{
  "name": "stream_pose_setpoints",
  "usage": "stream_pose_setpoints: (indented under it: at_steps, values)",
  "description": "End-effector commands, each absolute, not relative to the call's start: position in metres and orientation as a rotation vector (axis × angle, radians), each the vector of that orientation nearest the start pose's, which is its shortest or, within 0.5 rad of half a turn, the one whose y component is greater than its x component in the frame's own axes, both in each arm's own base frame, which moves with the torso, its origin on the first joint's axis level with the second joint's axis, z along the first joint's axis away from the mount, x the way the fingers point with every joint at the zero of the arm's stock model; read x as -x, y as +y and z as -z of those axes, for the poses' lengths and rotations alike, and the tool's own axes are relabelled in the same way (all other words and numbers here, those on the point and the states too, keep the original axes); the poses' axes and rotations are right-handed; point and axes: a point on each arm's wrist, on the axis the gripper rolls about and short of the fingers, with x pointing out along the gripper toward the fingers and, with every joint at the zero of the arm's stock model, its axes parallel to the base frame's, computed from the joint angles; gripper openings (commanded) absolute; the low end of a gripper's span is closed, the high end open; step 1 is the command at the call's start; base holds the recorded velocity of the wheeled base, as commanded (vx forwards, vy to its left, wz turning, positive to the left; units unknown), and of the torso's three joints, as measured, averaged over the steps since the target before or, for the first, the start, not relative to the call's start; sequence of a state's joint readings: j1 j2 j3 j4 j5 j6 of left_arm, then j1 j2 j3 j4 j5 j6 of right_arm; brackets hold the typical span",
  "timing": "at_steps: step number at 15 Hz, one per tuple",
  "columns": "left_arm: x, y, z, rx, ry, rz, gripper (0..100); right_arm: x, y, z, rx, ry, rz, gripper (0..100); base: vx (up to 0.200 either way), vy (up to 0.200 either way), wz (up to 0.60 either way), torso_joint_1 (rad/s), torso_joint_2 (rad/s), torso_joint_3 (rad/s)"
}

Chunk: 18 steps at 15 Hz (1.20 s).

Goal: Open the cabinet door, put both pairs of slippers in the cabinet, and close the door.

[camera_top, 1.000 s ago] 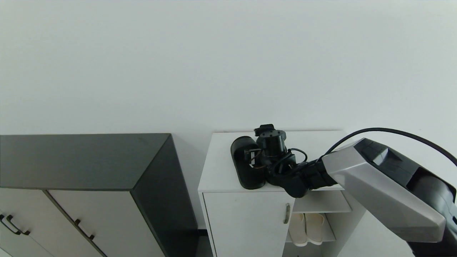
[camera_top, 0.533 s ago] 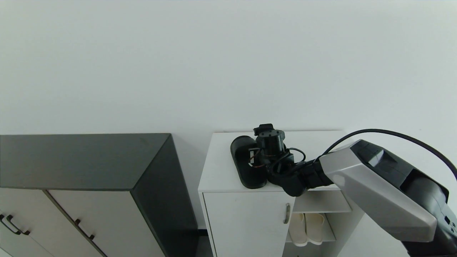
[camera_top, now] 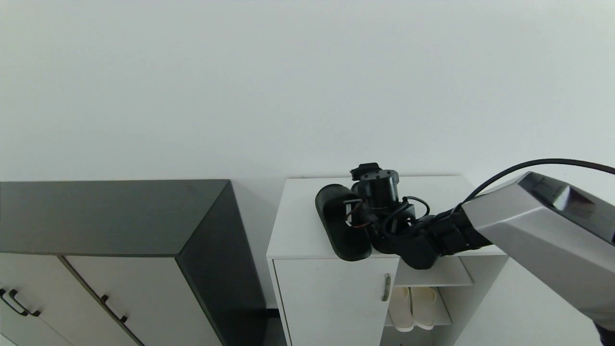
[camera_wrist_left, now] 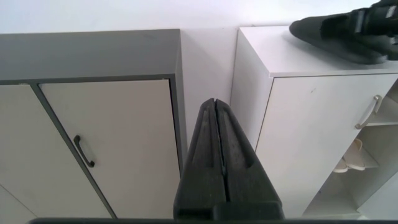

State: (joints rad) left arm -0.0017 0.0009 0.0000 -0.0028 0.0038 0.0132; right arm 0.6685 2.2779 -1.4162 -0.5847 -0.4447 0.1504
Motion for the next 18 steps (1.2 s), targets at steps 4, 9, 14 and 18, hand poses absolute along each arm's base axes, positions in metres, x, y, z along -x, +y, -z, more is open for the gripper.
stream_pose_setpoints:
  at_steps: [4, 9, 14, 18]
  values:
    - [0.023, 0.0, -0.076, -0.012, -0.002, -0.003, 0, -0.28, 0.254, -0.158, 0.009, 0.273, -0.328, 0, 0.0, 0.0, 0.0, 0.0, 0.0, 0.0]
    - [0.023, 0.0, -0.076, -0.009, -0.003, -0.005, 0, -0.253, 0.243, -0.162, 0.025, 0.29, -0.38, 0, 0.0, 0.0, 0.0, 0.0, 0.0, 0.0]
    - [0.023, 0.0, -0.076, -0.009, -0.002, -0.005, 0, -0.253, 0.246, -0.161, 0.022, 0.282, -0.386, 0, 0.0, 0.0, 0.0, 0.0, 0.0, 0.0]
    - [0.023, 0.0, -0.076, -0.009, -0.002, -0.005, 0, -0.254, 0.247, -0.159, 0.024, 0.282, -0.385, 0, -0.2, 0.0, 0.0, 0.011, 0.01, 0.001]
